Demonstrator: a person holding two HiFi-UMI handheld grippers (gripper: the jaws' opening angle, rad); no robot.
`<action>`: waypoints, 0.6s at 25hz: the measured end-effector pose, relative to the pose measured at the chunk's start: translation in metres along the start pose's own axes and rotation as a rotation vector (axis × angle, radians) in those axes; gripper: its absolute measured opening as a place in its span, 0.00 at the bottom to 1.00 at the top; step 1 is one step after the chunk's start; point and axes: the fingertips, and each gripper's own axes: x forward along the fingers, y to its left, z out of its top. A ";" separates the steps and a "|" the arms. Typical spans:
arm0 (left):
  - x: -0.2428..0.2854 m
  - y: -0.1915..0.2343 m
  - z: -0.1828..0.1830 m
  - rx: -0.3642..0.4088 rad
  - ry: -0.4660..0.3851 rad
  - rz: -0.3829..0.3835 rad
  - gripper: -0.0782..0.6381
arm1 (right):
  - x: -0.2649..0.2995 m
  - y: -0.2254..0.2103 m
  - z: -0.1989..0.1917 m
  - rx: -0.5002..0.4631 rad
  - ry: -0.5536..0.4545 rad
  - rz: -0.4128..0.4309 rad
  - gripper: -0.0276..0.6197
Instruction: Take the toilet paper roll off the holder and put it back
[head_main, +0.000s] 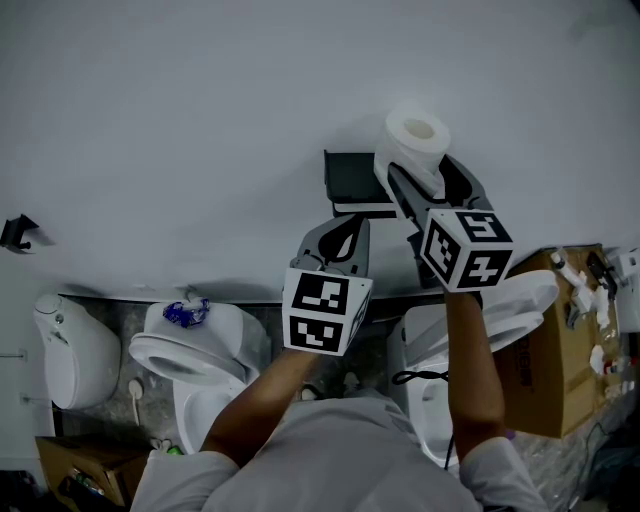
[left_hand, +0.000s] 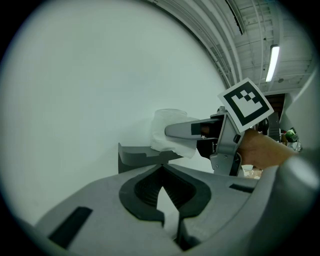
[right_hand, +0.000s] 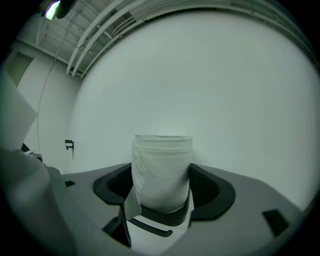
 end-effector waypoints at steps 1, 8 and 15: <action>-0.001 0.000 0.000 0.000 0.001 0.001 0.12 | 0.000 0.000 0.000 0.000 0.000 0.000 0.56; -0.005 -0.001 0.000 0.002 0.000 0.002 0.12 | -0.007 0.000 0.001 0.007 -0.012 -0.019 0.56; -0.011 -0.002 0.003 0.001 -0.009 -0.006 0.12 | -0.024 0.007 0.004 0.010 -0.033 -0.028 0.56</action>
